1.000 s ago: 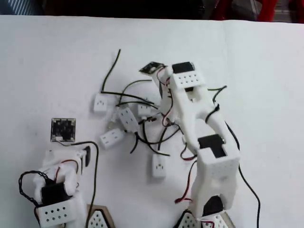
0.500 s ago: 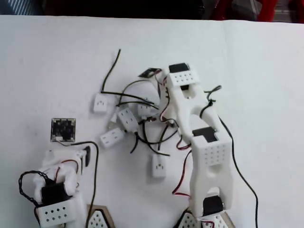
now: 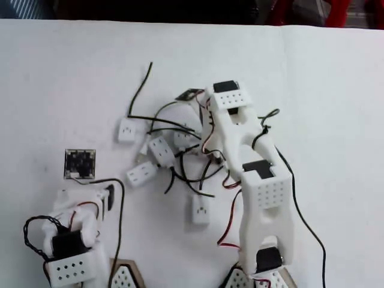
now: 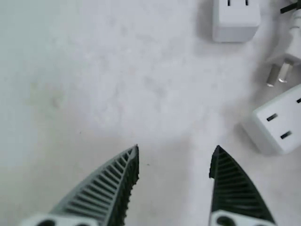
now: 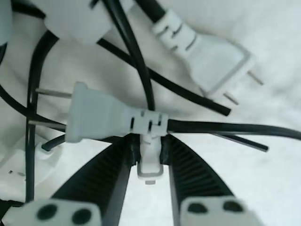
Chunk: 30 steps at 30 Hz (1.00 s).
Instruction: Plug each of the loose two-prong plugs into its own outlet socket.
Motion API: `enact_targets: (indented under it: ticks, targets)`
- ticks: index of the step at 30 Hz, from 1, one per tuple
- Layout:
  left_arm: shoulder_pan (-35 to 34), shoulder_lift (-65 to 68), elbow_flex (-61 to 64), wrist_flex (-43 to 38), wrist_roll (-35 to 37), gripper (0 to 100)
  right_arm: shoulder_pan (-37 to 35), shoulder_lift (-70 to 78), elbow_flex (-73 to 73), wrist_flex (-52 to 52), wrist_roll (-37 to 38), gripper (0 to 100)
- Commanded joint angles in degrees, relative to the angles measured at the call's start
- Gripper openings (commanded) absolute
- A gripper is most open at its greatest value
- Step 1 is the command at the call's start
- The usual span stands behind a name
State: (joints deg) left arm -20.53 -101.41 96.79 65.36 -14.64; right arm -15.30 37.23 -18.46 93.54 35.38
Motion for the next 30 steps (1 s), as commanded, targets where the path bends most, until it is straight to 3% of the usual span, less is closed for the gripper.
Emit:
enact_targets:
  ticks: [1, 16, 23, 30]
  targets:
    - [-0.7, 0.0, -0.2, -0.9, -0.5, 24, 0.6, -4.2, -2.2, 1.4, 0.3, 10.3]
    - [-0.7, 0.0, -0.2, -0.9, -0.5, 24, 0.2, -6.3, -2.2, 1.2, 0.3, 2.2]
    - [-0.7, 0.0, -0.2, -1.2, -0.5, 24, 0.6, -20.4, -1.1, 4.8, -0.2, 1.8]
    - [-0.7, 0.0, -0.8, -1.2, -0.4, 24, -0.7, -42.7, 14.4, 4.5, 0.0, 1.8]
